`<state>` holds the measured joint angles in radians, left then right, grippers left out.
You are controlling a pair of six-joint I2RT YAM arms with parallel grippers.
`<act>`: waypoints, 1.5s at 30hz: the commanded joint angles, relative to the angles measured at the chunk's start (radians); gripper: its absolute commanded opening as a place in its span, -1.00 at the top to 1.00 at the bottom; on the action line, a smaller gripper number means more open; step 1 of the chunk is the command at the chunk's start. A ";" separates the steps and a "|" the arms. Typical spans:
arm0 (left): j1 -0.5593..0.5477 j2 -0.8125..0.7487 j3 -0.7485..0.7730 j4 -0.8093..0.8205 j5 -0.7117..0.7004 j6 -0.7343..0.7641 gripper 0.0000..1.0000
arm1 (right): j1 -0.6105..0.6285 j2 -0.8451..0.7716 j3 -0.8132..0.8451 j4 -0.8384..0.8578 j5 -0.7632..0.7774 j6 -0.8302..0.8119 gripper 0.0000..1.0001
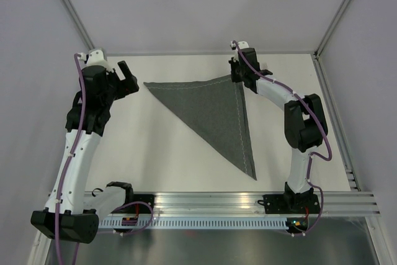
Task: Fold the napkin, place the utensils inside, and roll it up
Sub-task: Fold the napkin at the center of the board.
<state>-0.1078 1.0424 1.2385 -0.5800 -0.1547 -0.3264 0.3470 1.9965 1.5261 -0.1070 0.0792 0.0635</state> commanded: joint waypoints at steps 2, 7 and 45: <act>0.005 0.007 -0.004 0.035 0.006 -0.026 -0.95 | -0.013 0.018 0.009 0.044 0.007 -0.004 0.99; 0.003 0.010 -0.008 0.040 0.006 -0.026 -0.95 | -0.020 0.022 0.011 0.047 0.011 -0.004 0.99; 0.003 0.033 -0.016 0.048 0.007 -0.022 -0.95 | -0.040 0.048 0.075 0.023 0.027 -0.021 0.99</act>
<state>-0.1078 1.0714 1.2213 -0.5659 -0.1547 -0.3267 0.3157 2.0438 1.5604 -0.1017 0.0864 0.0547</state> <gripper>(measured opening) 0.977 0.019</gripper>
